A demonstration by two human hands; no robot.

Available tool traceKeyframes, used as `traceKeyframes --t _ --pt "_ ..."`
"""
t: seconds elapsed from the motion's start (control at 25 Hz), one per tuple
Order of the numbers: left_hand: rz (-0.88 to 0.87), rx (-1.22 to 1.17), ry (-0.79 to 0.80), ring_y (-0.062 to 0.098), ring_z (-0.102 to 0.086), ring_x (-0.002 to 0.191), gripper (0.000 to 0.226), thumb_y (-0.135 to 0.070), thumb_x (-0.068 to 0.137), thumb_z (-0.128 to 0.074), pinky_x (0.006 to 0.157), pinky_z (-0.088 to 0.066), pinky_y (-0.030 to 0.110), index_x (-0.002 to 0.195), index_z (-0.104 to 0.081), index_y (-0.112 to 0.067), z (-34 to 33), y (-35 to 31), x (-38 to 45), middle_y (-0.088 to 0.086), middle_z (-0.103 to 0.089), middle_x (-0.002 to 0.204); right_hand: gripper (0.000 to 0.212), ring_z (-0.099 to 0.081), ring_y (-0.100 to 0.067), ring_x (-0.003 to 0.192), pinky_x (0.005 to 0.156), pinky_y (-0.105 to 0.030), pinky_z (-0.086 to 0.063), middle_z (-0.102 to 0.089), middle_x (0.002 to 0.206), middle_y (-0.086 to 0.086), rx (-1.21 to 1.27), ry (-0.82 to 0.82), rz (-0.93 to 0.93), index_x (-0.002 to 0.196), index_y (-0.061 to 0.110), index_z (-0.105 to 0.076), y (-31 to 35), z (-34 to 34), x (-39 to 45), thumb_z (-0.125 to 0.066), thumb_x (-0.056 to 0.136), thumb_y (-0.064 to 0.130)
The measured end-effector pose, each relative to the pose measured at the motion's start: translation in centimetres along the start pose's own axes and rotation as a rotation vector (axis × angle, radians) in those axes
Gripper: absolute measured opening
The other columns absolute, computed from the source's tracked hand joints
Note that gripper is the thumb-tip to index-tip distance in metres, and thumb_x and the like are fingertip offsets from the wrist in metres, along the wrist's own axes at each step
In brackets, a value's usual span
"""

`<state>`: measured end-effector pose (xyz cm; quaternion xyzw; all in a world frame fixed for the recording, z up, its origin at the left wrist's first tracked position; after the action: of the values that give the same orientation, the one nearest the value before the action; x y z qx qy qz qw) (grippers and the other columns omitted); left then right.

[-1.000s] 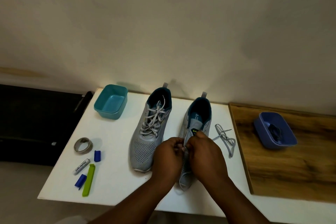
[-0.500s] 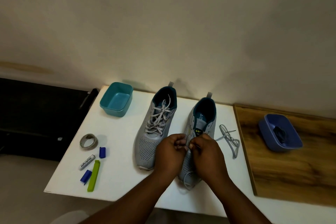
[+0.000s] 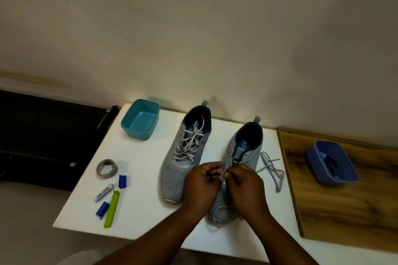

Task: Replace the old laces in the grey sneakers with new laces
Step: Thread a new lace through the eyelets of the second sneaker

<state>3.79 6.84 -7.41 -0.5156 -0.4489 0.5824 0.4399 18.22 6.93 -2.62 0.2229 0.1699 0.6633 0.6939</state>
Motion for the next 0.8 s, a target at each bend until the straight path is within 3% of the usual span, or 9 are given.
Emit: traceKeyframes --t 0.16,0.32,0.48,0.68,0.8 --pt "0.002 -0.006 0.012 -0.003 -0.07 0.09 0.037 0.0 0.084 -0.077 0.081 -0.054 0.014 0.117 -0.071 -0.017 -0.3 -0.3 -0.2 -0.005 -0.075 0.1 0.015 -0.057 -0.015 0.082 0.074 -0.029 -0.047 -0.058 0.085 0.007 -0.132 0.027 0.051 0.085 0.027 -0.072 0.7 0.2 0.1 -0.063 0.095 0.019" --pt "0.002 0.061 -0.01 -0.008 -0.067 0.084 0.036 0.0 0.083 -0.077 0.077 -0.051 0.009 0.115 -0.07 -0.015 -0.2 -0.4 0.3 -0.006 -0.073 0.096 0.018 -0.058 -0.01 0.085 0.076 -0.027 -0.05 -0.064 0.091 0.008 -0.05 0.152 0.066 0.09 0.029 -0.075 0.4 -0.3 0.6 -0.065 0.094 0.015" --pt "-0.026 0.093 -0.008 -0.001 -0.069 0.087 0.034 -0.002 0.084 -0.077 0.077 -0.052 0.011 0.114 -0.071 -0.018 -0.5 -0.5 0.3 -0.007 -0.074 0.097 0.018 -0.06 -0.002 0.078 0.073 -0.02 -0.048 -0.067 0.084 0.015 0.033 0.058 0.018 0.084 0.032 -0.074 0.0 0.7 0.8 -0.07 0.092 0.016" --pt "-0.044 0.071 -0.005 -0.002 -0.069 0.089 0.032 -0.002 0.086 -0.075 0.076 -0.052 0.009 0.109 -0.069 -0.024 -0.3 -0.7 0.3 -0.008 -0.074 0.097 0.012 -0.055 -0.009 0.078 0.069 -0.023 -0.044 -0.06 0.088 0.01 -0.193 0.038 -0.008 0.088 0.029 -0.064 0.7 0.3 -0.1 -0.06 0.097 0.022" --pt "-0.027 0.031 -0.012 -0.001 -0.07 0.09 0.033 -0.005 0.085 -0.078 0.079 -0.054 0.013 0.111 -0.07 -0.024 0.0 -0.6 0.4 -0.008 -0.074 0.096 0.021 -0.057 -0.002 0.079 0.068 -0.021 -0.043 -0.065 0.084 0.014 0.054 0.081 -0.031 0.081 0.032 -0.068 -0.3 -0.2 0.5 -0.061 0.097 0.02"
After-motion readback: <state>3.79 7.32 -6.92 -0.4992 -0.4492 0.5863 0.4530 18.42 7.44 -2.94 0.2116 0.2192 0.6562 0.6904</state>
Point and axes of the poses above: each hand's wrist, its own x-axis towards the middle knuckle, its own z-axis out of the back of the hand, y = z × x, the point moved 10 cm from there along x, towards the middle knuckle
